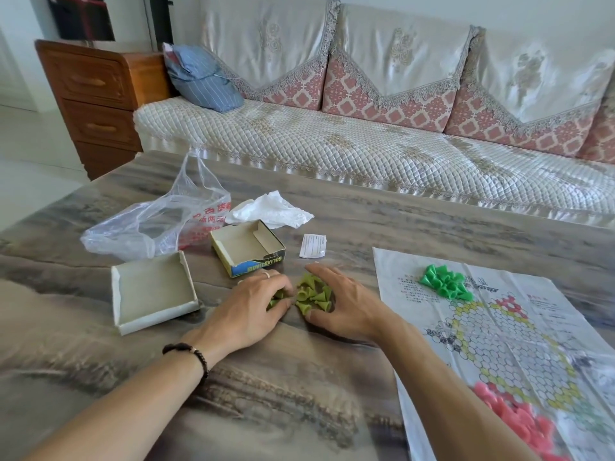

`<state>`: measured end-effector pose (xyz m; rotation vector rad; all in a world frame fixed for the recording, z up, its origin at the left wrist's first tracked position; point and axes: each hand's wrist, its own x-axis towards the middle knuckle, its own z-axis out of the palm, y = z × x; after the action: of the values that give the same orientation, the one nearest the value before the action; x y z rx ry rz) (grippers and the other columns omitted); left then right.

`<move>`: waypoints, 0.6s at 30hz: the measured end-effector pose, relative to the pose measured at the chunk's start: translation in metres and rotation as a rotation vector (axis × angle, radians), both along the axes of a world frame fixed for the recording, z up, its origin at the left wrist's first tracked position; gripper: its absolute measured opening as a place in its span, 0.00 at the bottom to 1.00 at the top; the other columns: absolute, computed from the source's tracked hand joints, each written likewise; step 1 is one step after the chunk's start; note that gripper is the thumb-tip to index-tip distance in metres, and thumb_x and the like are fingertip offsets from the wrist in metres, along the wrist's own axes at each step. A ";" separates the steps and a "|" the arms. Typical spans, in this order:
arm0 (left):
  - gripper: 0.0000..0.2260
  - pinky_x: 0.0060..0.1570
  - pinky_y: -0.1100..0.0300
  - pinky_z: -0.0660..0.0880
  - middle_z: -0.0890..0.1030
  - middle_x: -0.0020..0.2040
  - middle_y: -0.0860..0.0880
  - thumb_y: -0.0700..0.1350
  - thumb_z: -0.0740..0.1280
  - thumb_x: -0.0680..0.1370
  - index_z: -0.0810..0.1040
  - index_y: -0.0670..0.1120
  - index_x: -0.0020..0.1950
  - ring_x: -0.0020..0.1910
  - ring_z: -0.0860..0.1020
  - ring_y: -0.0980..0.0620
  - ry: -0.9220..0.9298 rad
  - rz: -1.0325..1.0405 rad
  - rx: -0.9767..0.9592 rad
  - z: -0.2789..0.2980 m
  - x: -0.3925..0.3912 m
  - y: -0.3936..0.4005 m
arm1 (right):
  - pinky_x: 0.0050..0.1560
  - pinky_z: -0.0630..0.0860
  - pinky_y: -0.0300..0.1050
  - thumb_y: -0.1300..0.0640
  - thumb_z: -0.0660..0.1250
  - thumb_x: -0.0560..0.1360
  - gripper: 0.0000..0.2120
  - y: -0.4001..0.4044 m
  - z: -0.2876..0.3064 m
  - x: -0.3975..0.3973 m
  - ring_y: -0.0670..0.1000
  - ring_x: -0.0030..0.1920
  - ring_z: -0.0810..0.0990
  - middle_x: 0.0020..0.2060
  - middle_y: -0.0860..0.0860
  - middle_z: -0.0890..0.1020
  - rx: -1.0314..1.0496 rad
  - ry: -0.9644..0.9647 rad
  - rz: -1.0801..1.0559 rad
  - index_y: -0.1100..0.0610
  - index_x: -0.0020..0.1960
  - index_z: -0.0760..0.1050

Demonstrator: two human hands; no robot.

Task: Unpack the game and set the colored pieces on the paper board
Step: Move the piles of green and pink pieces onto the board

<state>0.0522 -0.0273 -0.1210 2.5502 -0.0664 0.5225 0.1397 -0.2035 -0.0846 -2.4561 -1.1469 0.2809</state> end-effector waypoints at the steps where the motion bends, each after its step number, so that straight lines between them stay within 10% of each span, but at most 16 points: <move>1: 0.03 0.49 0.56 0.71 0.77 0.45 0.55 0.42 0.69 0.75 0.77 0.48 0.47 0.47 0.73 0.55 -0.003 0.010 -0.005 0.000 -0.001 0.000 | 0.71 0.58 0.41 0.48 0.68 0.73 0.36 0.004 -0.002 0.000 0.48 0.73 0.61 0.76 0.46 0.59 0.003 0.003 0.009 0.46 0.76 0.57; 8: 0.10 0.54 0.57 0.70 0.78 0.49 0.53 0.45 0.65 0.71 0.78 0.47 0.51 0.53 0.73 0.53 0.065 0.054 -0.051 0.000 0.000 0.002 | 0.63 0.63 0.34 0.49 0.68 0.74 0.16 0.014 -0.020 0.001 0.47 0.63 0.73 0.64 0.46 0.74 0.132 -0.104 0.048 0.50 0.61 0.78; 18: 0.15 0.49 0.50 0.71 0.75 0.46 0.56 0.59 0.57 0.72 0.77 0.52 0.45 0.49 0.73 0.52 0.016 0.005 0.075 -0.007 0.007 0.003 | 0.54 0.72 0.45 0.50 0.64 0.75 0.09 0.000 -0.040 -0.002 0.50 0.50 0.75 0.48 0.46 0.79 0.245 -0.249 -0.062 0.52 0.48 0.80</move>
<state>0.0591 -0.0246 -0.1281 2.6276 -0.0745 0.5107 0.1376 -0.2037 -0.1250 -2.3474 -1.1250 -0.1791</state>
